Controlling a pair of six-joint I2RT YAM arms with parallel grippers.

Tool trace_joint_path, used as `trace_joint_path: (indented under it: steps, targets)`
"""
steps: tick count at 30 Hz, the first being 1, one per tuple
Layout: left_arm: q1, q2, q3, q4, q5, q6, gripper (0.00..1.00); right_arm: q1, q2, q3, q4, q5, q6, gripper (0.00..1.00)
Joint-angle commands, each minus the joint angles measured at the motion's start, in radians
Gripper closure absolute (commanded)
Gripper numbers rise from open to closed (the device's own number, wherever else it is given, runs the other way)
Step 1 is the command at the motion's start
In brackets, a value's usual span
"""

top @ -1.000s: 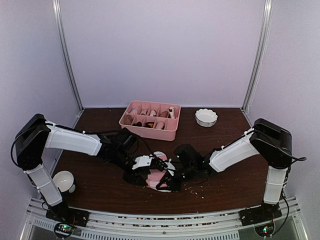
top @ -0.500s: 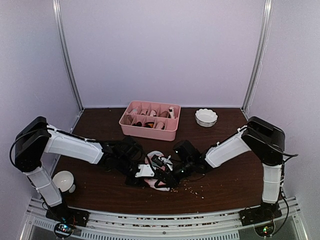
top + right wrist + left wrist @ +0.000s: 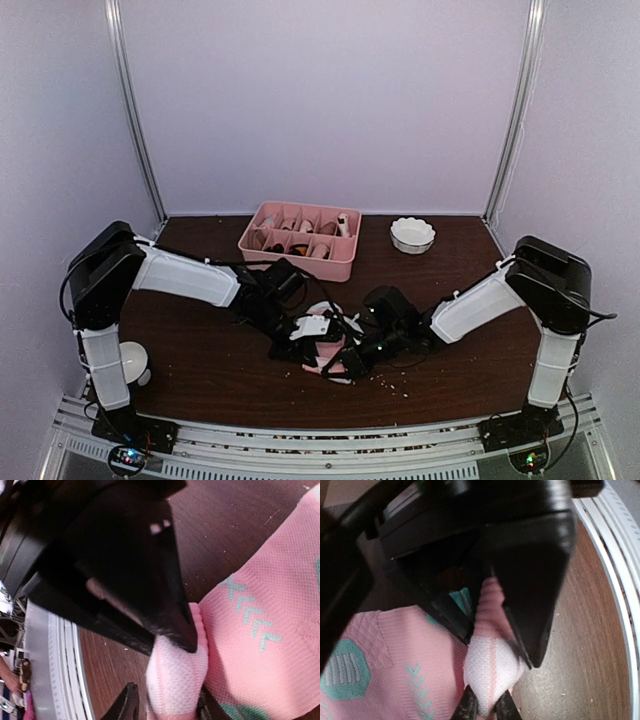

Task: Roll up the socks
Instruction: Roll the sock at the center of the board.

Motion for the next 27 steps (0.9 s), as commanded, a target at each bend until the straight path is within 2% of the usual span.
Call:
trace_joint_path:
  steps: [1,2,3,4,14,20,23,24,27]
  targets:
    - [0.039,0.159,0.029,-0.151,0.023,-0.024,1.0,0.01,-0.01,-0.131,-0.129,0.198,0.009,0.59]
    - [0.044,0.176,0.041,-0.169,0.032,-0.023,1.0,0.01,-0.03,-0.149,-0.107,0.207,0.007,0.27]
    - [0.045,0.188,0.055,-0.185,0.038,-0.023,1.0,0.011,-0.051,-0.16,-0.1,0.226,0.0,0.03]
    - [0.045,0.2,0.069,-0.198,0.041,-0.024,1.0,0.012,-0.069,-0.17,-0.101,0.243,-0.007,0.0]
    - [0.045,0.26,0.148,-0.302,0.052,-0.02,1.0,0.011,-0.297,-0.298,-0.096,0.485,-0.043,0.0]
    - [0.046,0.263,0.164,-0.349,0.101,-0.027,1.0,0.031,-0.61,-0.425,0.012,0.918,-0.017,0.0]
    - [0.053,0.281,0.184,-0.381,0.158,-0.04,1.0,0.019,-0.662,-0.423,-0.006,1.13,0.111,0.01]
    - [0.057,0.289,0.191,-0.393,0.176,-0.041,1.0,0.011,-0.67,-0.425,0.012,1.114,0.079,0.0]
    - [0.08,0.318,0.205,-0.417,0.229,-0.055,1.0,0.035,-0.671,-0.443,0.122,0.982,-0.154,0.0]
